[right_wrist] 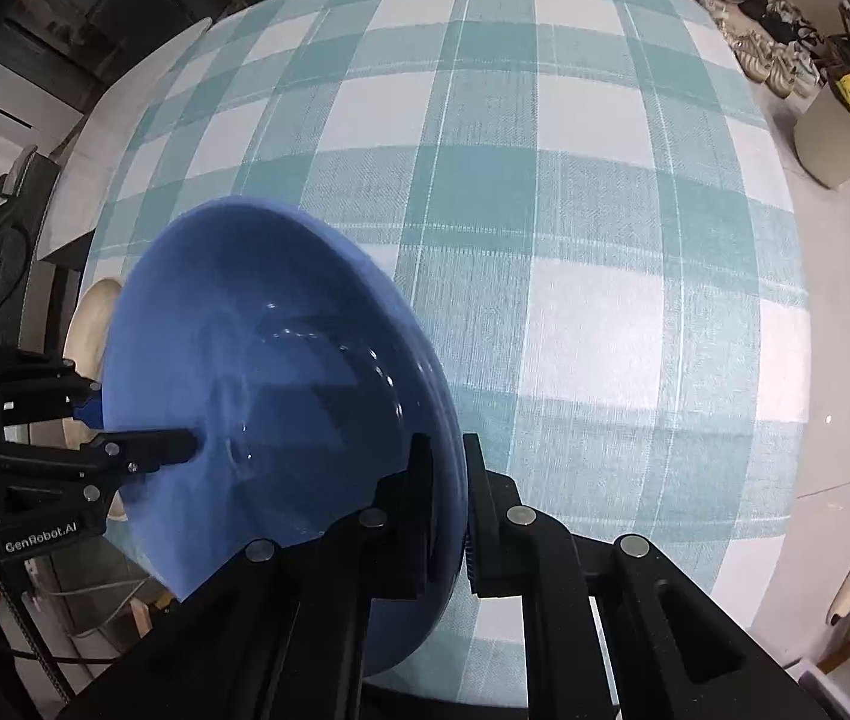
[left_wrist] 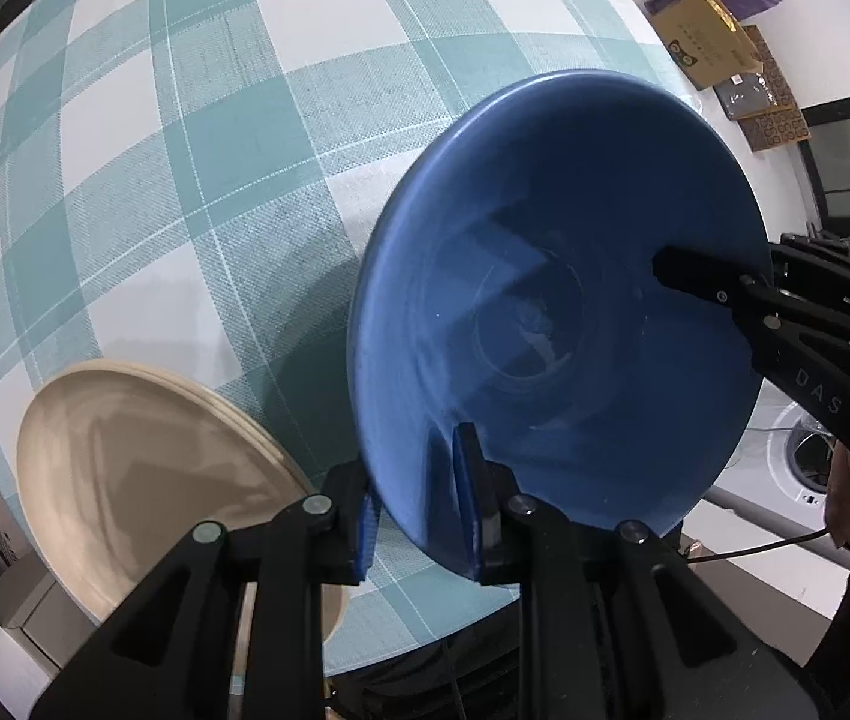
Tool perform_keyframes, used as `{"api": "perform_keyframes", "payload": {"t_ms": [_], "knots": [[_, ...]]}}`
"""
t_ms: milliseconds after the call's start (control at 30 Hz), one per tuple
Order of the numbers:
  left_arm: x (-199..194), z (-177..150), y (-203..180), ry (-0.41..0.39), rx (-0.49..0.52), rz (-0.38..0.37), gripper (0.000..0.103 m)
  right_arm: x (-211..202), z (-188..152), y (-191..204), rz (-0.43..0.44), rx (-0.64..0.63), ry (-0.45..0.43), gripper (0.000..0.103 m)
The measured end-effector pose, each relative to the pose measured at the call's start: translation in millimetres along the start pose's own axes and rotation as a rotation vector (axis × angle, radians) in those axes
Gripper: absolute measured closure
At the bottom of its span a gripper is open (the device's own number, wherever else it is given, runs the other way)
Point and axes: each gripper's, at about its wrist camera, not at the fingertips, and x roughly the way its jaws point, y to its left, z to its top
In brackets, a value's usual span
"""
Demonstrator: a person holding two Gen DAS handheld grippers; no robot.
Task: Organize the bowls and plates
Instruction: 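Lift the stacked bowls with both tools and carry them toward the cream plates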
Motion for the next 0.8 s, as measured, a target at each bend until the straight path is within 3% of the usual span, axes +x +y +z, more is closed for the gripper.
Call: {"api": "perform_keyframes", "payload": {"t_ms": [133, 433, 800], "knots": [[-0.5, -1.7, -10.4, -0.027, 0.071, 0.068, 0.084, 2.2, 2.0, 2.1, -0.022, -0.017, 0.006, 0.095], [1.5, 0.2, -11.0, -0.015, 0.029, 0.090, 0.084, 2.2, 11.6, 13.1, -0.041, -0.059, 0.011, 0.095], [6.4, -6.0, -12.5, -0.091, 0.012, 0.144, 0.084, 13.5, 15.3, 5.9, -0.029, -0.057, 0.013, 0.093]]}}
